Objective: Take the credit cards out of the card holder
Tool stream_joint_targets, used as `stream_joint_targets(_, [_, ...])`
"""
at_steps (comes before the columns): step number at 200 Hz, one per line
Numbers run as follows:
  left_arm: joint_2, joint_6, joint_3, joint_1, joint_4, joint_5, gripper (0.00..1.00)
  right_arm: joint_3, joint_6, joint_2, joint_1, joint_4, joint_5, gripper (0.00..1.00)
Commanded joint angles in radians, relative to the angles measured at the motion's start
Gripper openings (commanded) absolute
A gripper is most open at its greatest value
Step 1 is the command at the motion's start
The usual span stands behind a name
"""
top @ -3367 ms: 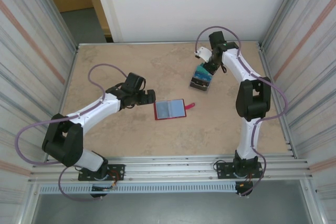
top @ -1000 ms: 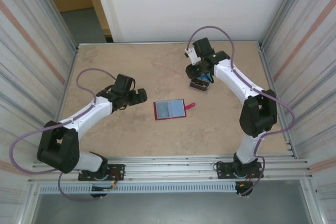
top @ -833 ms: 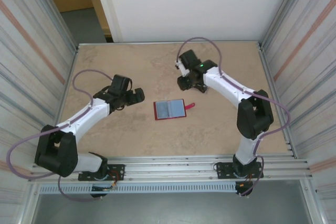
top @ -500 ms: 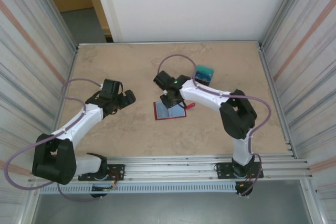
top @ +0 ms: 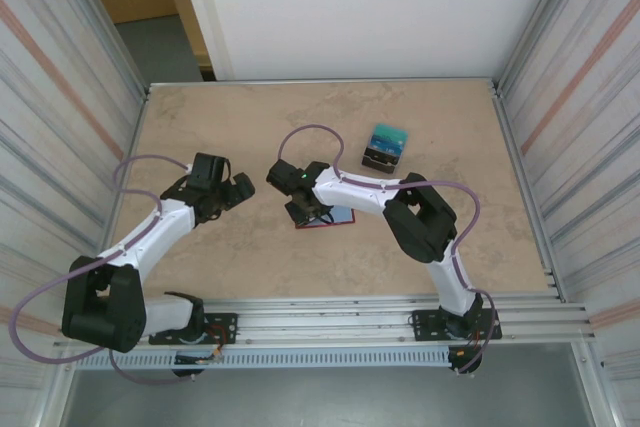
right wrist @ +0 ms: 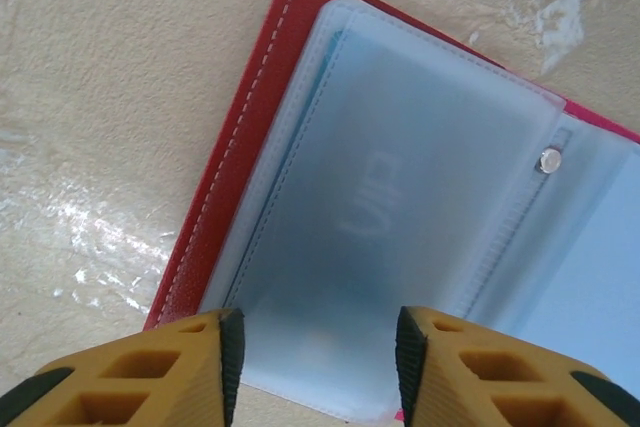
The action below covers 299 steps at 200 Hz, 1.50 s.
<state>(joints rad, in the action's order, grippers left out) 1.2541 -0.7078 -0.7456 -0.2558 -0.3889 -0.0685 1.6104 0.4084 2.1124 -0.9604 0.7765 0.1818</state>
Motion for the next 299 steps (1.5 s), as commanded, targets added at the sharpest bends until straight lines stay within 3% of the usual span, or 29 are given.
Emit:
stream_joint_targets(1, [-0.017, -0.015, 0.014, 0.008, -0.004, 0.008, 0.99, 0.032, 0.017, 0.021, 0.007, 0.002, -0.027, 0.51])
stream_joint_targets(126, [-0.017, -0.015, 0.012, 0.007, -0.004, 0.016, 0.98, -0.031, 0.055, 0.019, 0.021, -0.048, -0.087, 0.51])
stream_joint_targets(234, [-0.036, 0.005, -0.005, 0.007, -0.011, 0.022, 0.99, -0.062, 0.06, -0.03, 0.044, -0.067, -0.11, 0.22])
stream_joint_targets(299, [-0.057, 0.022, -0.027, 0.007, -0.012, 0.042, 0.99, -0.059, 0.064, -0.075, 0.047, -0.011, 0.029, 0.3])
